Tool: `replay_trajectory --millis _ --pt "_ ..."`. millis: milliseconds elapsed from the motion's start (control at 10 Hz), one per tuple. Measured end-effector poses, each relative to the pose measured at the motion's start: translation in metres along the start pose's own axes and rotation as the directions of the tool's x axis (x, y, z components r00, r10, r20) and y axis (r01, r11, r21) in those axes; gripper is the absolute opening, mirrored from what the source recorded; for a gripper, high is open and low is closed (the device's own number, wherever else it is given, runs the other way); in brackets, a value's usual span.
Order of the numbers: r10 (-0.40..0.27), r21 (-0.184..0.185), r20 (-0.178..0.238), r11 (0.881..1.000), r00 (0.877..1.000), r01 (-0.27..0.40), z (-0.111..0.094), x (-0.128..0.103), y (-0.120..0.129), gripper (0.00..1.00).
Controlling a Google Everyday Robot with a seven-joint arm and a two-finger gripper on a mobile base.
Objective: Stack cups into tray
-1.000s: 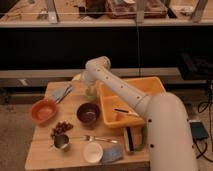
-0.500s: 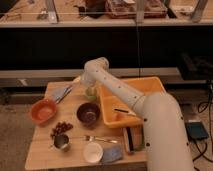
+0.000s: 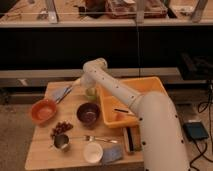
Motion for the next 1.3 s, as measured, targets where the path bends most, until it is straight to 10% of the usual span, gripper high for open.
replay_trajectory --millis 800,1300 --pt "-0.022 -0.067 0.015 0.997 1.0 0.023 0.014 -0.007 0.012 0.12" --pt "-0.033 -0.116 -0.009 0.993 0.999 0.031 -0.001 -0.007 0.018 0.1"
